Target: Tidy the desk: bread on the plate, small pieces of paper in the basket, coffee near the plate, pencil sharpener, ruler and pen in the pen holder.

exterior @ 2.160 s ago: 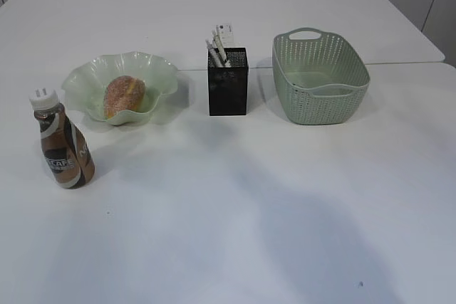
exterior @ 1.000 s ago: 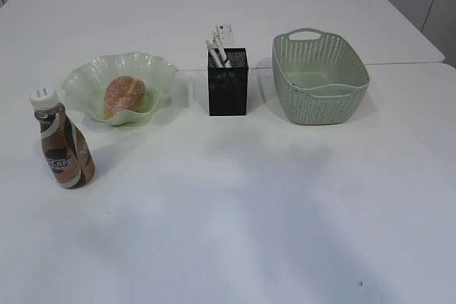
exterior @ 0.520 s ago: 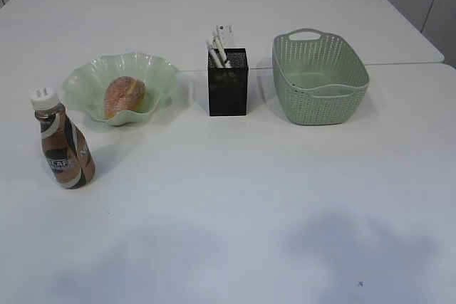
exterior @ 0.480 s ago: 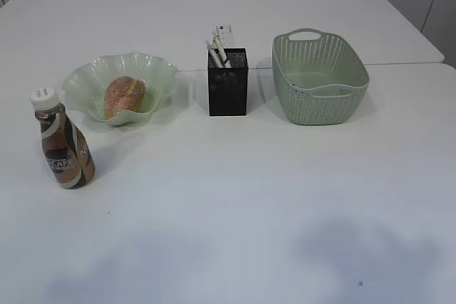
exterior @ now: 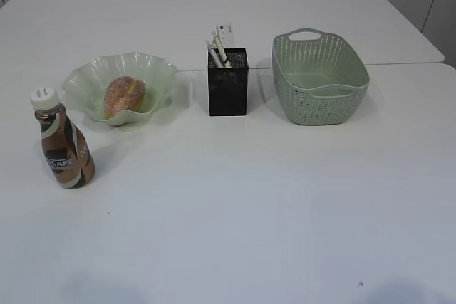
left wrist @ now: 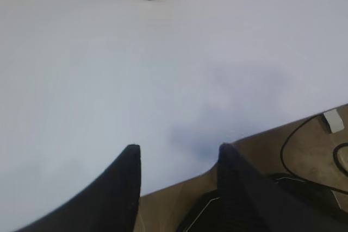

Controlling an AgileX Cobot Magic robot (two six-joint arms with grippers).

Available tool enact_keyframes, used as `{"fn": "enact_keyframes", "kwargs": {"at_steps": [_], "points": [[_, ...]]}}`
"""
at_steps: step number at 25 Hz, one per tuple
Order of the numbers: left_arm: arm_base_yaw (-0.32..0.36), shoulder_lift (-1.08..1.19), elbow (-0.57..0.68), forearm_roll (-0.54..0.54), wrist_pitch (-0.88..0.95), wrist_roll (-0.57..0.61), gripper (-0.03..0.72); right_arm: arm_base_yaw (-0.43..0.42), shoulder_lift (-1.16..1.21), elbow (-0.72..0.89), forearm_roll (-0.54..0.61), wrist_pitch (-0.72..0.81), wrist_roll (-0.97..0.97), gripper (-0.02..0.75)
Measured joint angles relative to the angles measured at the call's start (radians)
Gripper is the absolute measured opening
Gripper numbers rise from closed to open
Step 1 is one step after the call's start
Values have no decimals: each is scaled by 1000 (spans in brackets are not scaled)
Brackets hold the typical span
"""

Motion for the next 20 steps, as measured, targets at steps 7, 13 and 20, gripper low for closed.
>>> {"fn": "enact_keyframes", "kwargs": {"at_steps": [7, 13, 20], "points": [[0, -54, 69, 0, -36, 4, 281, 0, -129, 176, 38, -38, 17, 403], [0, -55, 98, 7, -130, 8, 268, 0, -178, 217, 57, -110, 17, 403], [0, -55, 110, 10, -150, 12, 267, 0, -184, 217, 57, -124, 17, 403]]}}
